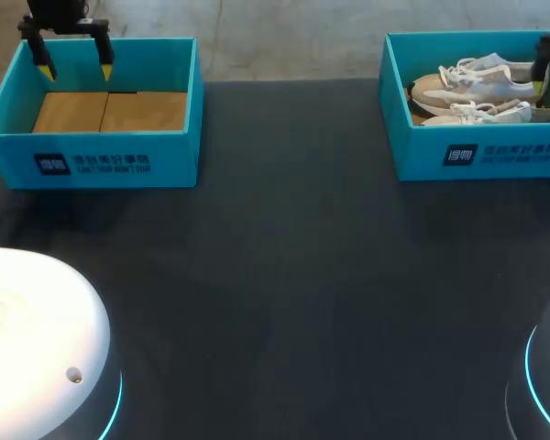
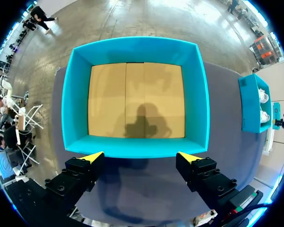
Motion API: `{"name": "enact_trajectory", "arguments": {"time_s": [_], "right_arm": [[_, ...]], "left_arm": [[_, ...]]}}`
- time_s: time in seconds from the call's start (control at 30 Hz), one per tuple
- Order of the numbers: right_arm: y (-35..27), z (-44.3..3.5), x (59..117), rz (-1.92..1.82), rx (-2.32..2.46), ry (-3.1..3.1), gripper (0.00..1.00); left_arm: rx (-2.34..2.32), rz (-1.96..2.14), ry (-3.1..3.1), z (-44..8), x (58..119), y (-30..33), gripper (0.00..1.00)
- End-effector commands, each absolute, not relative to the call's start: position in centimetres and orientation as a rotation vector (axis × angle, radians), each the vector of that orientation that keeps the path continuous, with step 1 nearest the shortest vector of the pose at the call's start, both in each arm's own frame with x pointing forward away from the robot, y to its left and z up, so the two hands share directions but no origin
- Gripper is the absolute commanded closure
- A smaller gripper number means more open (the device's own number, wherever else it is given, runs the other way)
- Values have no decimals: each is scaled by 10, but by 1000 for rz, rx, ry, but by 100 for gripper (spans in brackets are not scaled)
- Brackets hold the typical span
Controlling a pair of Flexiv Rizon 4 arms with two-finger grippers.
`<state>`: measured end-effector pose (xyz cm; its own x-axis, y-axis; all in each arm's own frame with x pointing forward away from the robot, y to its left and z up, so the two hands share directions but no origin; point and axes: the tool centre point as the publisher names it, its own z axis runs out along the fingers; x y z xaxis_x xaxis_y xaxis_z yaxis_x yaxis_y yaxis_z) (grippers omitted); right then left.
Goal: Take the shoe out of the shoebox, open the shoe tongue, remove and reinsert the insole, then place the shoe into the shoebox
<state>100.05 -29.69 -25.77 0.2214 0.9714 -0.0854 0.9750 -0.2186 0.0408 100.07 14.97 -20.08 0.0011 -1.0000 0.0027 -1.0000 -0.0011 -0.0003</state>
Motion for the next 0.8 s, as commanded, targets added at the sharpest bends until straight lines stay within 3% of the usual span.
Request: {"name": "enact_trajectory", "arguments": {"time_s": [0.03, 0.3, 0.43, 0.57, 0.63, 0.8], "right_arm": [[-306, -269, 1005, -42, 2397, 1927, 0], [-316, -289, 1010, -23, 2397, 1932, 0], [-317, -297, 1013, -29, 2399, 1934, 8], [-318, -304, 1014, -35, 2389, 1944, 31], [-319, -308, 1015, -48, 2383, 1947, 36], [-324, -314, 1020, -47, 2375, 1944, 33]], "left_arm": [[2222, 2, -2220, -201, 1000, 150, 0], [2222, 2, -2220, -201, 1000, 150, 0], [2222, 2, -2220, -201, 1000, 150, 0], [2222, 2, -2220, -201, 1000, 150, 0], [2222, 2, -2220, -201, 1000, 150, 0], [2222, 2, -2220, -201, 1000, 150, 0]]}}
